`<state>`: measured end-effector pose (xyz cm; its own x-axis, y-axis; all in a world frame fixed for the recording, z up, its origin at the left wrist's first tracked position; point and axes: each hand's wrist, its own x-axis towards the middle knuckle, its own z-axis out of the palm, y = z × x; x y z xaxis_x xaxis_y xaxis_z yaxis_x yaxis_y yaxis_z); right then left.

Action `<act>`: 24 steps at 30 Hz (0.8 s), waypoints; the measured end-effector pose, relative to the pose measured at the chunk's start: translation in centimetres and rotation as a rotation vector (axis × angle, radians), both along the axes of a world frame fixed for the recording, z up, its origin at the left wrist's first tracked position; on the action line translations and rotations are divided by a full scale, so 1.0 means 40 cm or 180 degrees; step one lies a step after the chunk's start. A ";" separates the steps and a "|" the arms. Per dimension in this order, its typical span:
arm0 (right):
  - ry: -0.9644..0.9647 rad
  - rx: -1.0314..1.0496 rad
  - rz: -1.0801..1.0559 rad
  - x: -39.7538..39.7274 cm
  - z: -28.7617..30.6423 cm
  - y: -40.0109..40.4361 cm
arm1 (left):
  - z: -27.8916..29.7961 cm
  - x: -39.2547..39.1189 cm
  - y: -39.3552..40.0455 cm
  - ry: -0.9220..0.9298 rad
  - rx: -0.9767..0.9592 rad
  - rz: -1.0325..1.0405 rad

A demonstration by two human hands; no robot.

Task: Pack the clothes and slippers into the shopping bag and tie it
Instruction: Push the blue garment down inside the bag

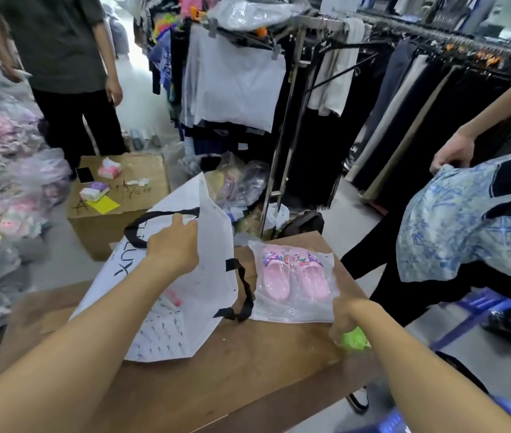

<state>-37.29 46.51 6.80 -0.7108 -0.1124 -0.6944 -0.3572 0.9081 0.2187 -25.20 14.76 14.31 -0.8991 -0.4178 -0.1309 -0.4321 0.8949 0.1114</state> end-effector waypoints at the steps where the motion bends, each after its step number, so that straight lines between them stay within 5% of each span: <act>1: -0.0188 0.0204 0.0159 0.011 0.042 -0.026 | 0.004 0.003 -0.006 0.0012 0.0051 -0.0005; 3: -0.0187 0.0136 0.0211 0.017 0.132 -0.089 | 0.012 0.010 -0.022 0.0064 0.0131 0.0002; 13: 0.0240 -0.2898 0.0813 0.116 0.337 -0.450 | 0.065 0.118 -0.122 0.0590 0.0557 0.0147; 18: 0.0534 -0.2853 0.0810 0.150 0.202 -0.617 | 0.063 0.182 -0.162 0.0773 0.0834 0.0041; 24: 0.0017 -0.2498 0.0625 0.141 0.024 -0.721 | 0.060 0.204 -0.139 0.0847 0.0977 0.0002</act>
